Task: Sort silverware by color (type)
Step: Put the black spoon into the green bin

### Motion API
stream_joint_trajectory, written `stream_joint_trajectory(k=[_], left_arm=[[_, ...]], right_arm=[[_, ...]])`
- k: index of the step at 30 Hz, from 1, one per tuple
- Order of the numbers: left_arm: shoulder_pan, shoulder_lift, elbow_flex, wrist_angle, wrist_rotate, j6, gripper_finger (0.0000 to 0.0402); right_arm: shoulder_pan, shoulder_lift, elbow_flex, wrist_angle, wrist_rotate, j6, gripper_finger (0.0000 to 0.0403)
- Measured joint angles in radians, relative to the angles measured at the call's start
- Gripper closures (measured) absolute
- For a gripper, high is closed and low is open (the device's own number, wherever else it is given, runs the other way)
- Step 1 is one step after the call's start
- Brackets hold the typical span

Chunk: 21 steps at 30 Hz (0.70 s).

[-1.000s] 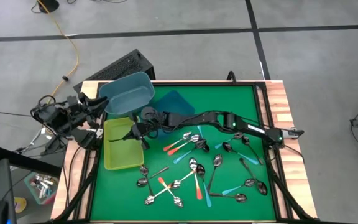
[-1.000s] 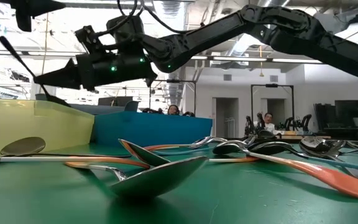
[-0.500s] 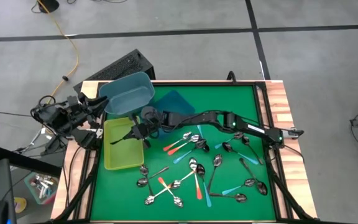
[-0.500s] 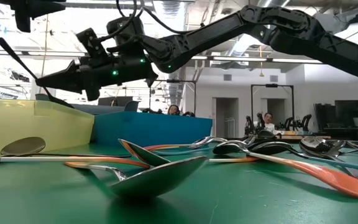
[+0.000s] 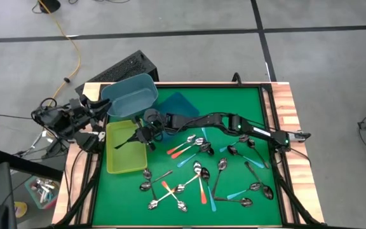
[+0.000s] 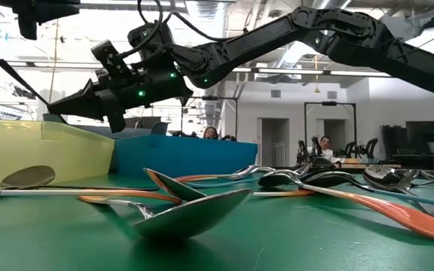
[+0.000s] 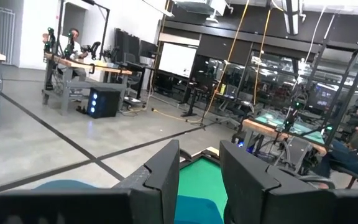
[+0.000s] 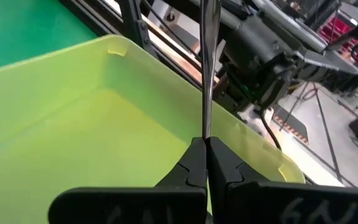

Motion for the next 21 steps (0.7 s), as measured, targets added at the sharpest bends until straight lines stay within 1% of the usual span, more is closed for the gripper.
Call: stream_joint_trajectory(k=[10, 12, 21], left_arm=[[0.000, 0.000, 0.000, 0.000, 0.000, -0.002, 0.0301], [0.000, 0.000, 0.000, 0.000, 0.000, -0.002, 0.0301], [0.000, 0.000, 0.000, 0.000, 0.000, -0.003, 0.0301]], right_arm=[[-0.002, 0.000, 0.000, -0.031, 0.012, 0.001, 0.0384], [-0.002, 0.000, 0.000, -0.032, 0.026, 0.001, 0.0377], [-0.002, 0.000, 0.000, -0.031, 0.027, 0.002, 0.0331]])
